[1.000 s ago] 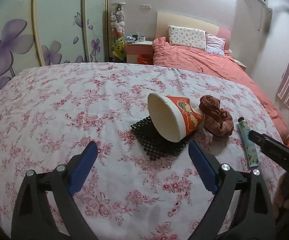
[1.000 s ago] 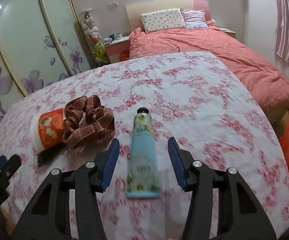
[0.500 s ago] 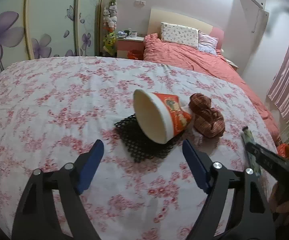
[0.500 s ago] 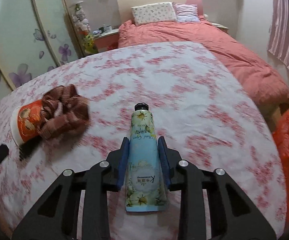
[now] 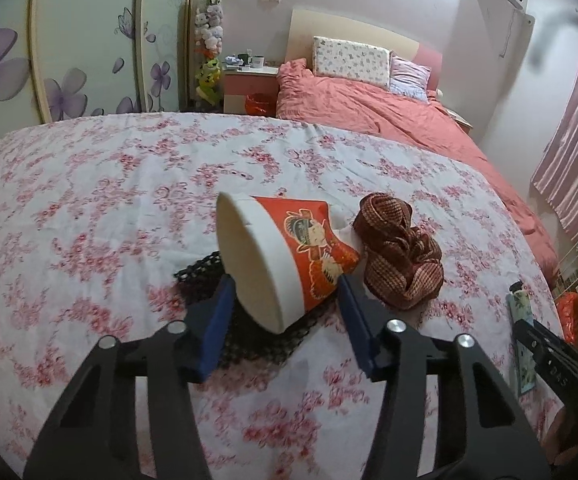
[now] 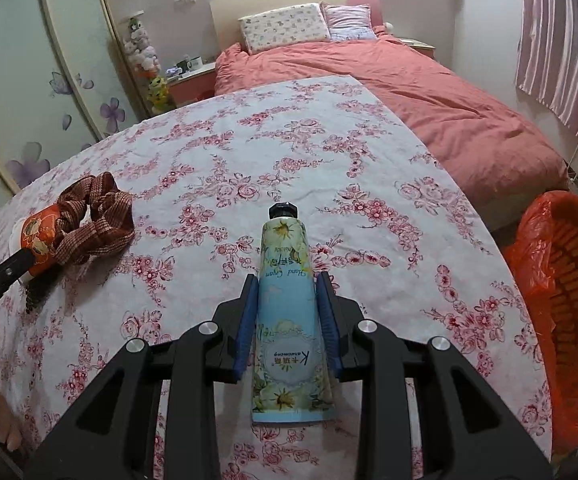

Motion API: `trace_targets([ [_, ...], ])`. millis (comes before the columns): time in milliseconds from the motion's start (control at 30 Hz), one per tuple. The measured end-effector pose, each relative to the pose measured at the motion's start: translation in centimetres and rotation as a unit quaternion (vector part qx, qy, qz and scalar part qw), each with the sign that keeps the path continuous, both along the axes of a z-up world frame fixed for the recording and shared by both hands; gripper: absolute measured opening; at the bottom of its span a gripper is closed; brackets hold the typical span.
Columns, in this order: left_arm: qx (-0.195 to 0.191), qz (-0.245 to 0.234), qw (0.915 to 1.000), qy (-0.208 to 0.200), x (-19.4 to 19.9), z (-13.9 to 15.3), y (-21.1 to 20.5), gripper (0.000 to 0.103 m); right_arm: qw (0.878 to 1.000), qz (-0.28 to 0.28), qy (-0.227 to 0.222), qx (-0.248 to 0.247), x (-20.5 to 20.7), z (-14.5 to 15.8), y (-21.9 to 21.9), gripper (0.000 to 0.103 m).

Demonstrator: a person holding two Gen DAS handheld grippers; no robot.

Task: Collect trash
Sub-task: 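Grasp the orange paper cup with the left tool while the right tool holds the tube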

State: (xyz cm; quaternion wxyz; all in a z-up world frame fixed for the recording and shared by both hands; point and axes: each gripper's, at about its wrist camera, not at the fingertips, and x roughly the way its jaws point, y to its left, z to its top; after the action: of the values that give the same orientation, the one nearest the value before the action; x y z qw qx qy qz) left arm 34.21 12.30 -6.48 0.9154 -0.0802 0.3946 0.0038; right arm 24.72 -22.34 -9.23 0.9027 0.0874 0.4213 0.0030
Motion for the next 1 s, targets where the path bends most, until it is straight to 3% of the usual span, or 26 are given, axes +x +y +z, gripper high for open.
trace_targets([
  [233,-0.033,-0.016,0.9993,0.000,1.0,-0.4,-0.3,0.028,1.000,0.014,-0.003,0.009,-0.2,0.0,0.0,0.030],
  [300,-0.042,-0.023,0.9988,-0.010,0.7,0.0,-0.4,0.016,1.000,0.017,-0.006,0.014,-0.4,0.1,-0.1,0.030],
  [400,-0.035,-0.024,0.9989,-0.021,0.4,0.8,-0.6,0.006,1.000,0.018,-0.015,0.020,-1.0,0.6,-0.2,0.030],
  [767,-0.025,-0.014,0.9981,-0.056,-1.9,3.8,-0.2,0.004,0.999,0.021,-0.032,0.022,-2.5,2.1,-0.3,0.030],
  [1000,-0.027,-0.016,0.9990,-0.032,-2.2,2.4,-0.3,0.004,0.999,0.034,0.012,0.025,-2.0,-0.1,0.3,0.030],
])
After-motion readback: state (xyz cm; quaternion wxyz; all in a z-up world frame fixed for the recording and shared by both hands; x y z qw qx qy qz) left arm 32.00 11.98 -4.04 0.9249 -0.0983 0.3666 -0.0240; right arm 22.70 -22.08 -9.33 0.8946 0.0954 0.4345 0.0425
